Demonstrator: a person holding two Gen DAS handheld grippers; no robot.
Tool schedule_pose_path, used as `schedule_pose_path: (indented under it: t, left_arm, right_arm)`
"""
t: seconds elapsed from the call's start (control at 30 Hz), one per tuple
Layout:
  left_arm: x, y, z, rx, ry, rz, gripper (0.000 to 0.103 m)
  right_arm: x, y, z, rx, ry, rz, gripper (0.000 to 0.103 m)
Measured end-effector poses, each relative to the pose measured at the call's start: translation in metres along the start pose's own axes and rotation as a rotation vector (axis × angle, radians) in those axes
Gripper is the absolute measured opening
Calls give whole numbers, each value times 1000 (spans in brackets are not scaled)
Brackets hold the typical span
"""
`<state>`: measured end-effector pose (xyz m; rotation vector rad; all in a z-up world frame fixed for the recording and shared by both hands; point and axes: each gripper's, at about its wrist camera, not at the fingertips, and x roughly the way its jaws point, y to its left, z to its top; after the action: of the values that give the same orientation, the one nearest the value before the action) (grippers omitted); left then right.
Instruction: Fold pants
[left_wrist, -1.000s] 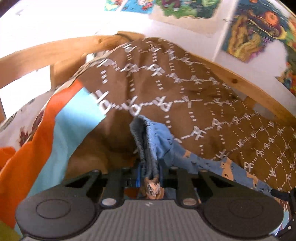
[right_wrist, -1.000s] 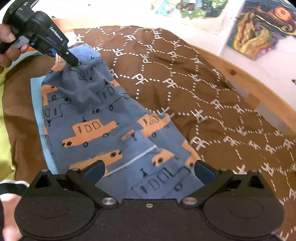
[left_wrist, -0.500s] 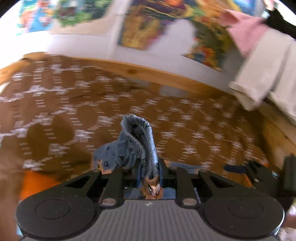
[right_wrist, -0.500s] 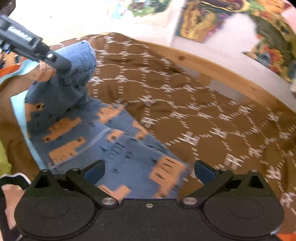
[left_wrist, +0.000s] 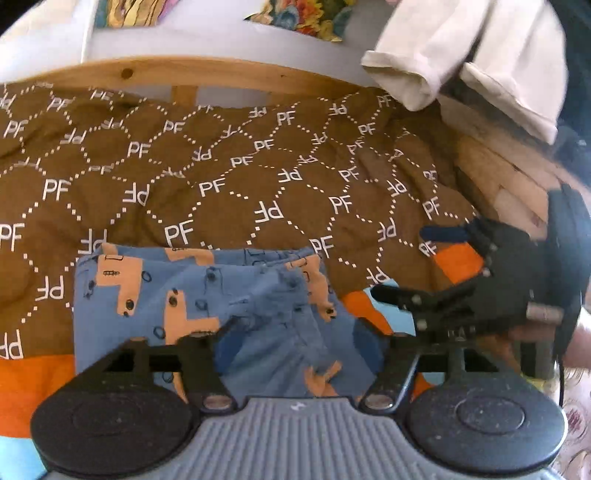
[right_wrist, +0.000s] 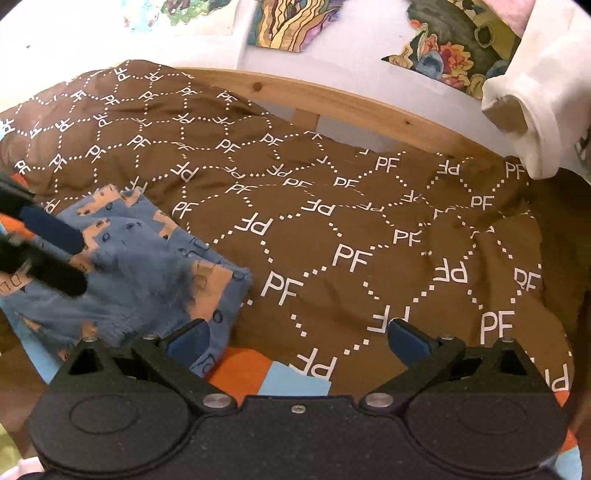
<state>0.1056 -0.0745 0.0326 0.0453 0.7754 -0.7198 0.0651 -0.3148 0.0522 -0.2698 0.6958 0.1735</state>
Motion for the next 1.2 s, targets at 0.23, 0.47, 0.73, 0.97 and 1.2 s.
schedule_pose_path:
  t: [0.23,0.47,0.73,0.97,1.2]
  left_arm:
    - [9,-9,-21,137,78,27,73]
    - [21,-10,-27,193,130,41,53]
    - [18,-11,-26,239,142,-2,45]
    - [15,-12,-31,302,167,-7,55]
    - [19,-21,-33,373,170,50,30]
  right_arm:
    - [5,7,18,58,-27,161,102]
    - [32,18,36,142,24,360,76]
    - [58,11,33,270,103,417,56]
    - [58,9,30,287,135,432,57]
    - [57,16,31,273,143,436,57]
